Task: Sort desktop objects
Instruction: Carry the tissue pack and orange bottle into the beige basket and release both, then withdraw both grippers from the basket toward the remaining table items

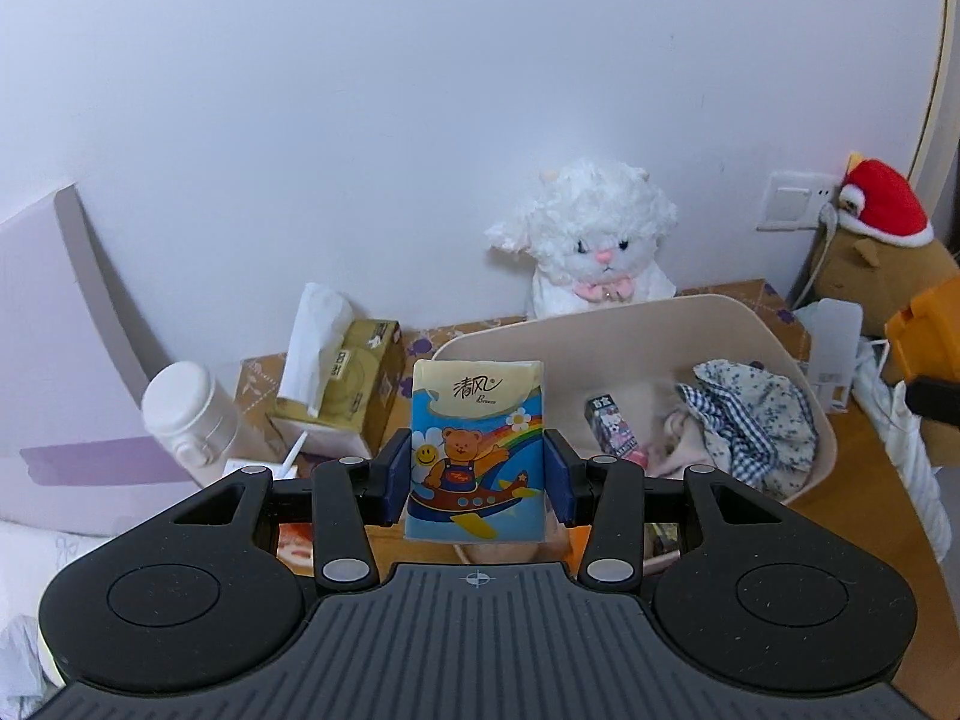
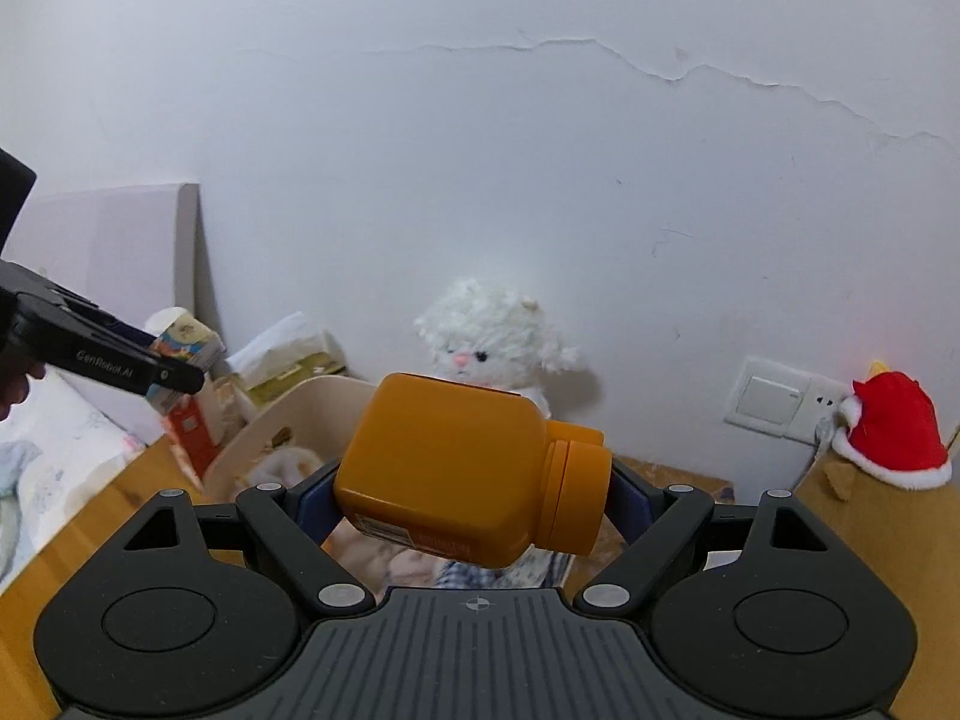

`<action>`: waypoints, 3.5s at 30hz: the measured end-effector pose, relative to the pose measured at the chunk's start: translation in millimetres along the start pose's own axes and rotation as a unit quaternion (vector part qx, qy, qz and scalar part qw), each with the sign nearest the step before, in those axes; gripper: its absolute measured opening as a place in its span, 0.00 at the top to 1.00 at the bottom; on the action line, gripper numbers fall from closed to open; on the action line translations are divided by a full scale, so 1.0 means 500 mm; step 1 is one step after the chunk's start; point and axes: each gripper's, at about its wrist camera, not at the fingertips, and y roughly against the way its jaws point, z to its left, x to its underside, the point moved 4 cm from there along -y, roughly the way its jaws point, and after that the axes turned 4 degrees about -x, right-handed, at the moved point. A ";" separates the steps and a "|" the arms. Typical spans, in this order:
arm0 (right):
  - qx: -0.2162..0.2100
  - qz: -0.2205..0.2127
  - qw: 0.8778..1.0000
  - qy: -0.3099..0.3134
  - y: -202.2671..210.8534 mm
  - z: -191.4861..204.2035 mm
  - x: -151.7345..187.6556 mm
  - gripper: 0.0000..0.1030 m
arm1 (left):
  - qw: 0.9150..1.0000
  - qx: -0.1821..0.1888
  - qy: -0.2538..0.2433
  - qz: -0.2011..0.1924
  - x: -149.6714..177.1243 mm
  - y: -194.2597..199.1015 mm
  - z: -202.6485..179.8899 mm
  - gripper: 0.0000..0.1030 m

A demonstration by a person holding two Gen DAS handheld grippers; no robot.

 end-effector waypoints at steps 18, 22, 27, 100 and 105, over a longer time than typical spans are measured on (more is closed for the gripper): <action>-0.008 0.062 0.998 -0.012 -0.209 -0.048 0.026 0.16 | 0.997 0.000 -0.047 0.068 0.019 -0.200 -0.080 0.56; -0.014 0.086 0.996 -0.010 -0.255 -0.045 0.047 0.16 | 0.994 -0.004 -0.063 0.089 0.035 -0.240 -0.098 0.56; -0.017 0.107 0.994 -0.012 -0.298 -0.042 0.068 0.16 | 0.992 -0.004 -0.069 0.106 0.051 -0.270 -0.113 0.56; 0.024 0.074 0.997 -0.017 -0.024 0.145 0.097 0.00 | 0.995 0.004 -0.087 0.057 0.201 0.002 0.021 0.23; 0.018 0.083 0.996 -0.023 -0.004 0.158 0.128 0.00 | 0.994 0.012 -0.082 0.067 0.240 0.014 0.037 0.23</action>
